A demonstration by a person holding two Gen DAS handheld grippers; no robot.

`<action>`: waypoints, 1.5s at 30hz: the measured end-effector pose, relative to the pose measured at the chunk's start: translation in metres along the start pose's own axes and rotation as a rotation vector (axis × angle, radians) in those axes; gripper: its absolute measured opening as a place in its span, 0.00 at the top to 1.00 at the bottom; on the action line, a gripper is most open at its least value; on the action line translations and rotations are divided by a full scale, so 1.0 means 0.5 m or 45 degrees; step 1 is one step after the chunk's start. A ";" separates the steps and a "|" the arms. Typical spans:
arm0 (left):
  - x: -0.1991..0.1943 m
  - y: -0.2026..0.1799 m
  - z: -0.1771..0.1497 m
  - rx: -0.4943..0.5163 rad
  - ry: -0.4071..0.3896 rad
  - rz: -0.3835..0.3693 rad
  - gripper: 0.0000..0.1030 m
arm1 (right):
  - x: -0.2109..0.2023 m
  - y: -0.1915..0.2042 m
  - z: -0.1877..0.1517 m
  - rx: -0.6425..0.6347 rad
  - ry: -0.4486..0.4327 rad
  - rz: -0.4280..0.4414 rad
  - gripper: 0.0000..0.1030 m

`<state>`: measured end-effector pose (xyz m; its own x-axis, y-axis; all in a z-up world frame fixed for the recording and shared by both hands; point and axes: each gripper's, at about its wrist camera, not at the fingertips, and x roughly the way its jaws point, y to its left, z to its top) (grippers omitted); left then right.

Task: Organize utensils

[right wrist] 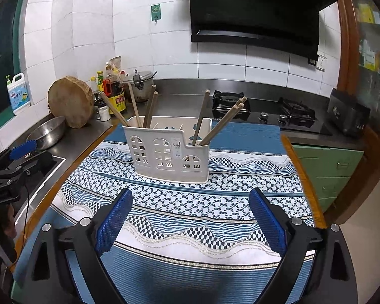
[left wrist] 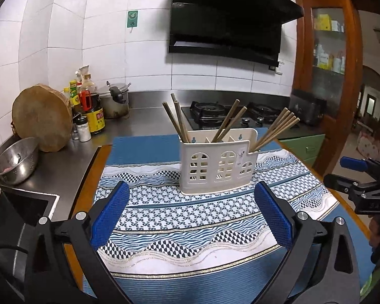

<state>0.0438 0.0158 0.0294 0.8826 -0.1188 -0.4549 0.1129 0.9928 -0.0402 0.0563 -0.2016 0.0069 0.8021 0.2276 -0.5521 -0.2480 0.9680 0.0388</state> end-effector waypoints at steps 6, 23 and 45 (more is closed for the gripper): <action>-0.010 -0.005 -0.004 0.006 -0.017 -0.004 0.05 | -0.005 -0.001 -0.003 0.009 0.000 0.003 0.12; -0.011 0.006 -0.009 -0.070 0.012 -0.017 0.05 | -0.012 -0.006 -0.009 0.023 -0.004 0.003 0.11; 0.000 0.022 -0.019 -0.134 0.058 -0.024 0.05 | -0.006 0.007 -0.013 0.026 0.005 0.015 0.11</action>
<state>0.0405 0.0267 0.0205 0.8587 -0.1388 -0.4934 0.0784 0.9869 -0.1413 0.0494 -0.1997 0.0035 0.7972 0.2388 -0.5545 -0.2462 0.9672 0.0625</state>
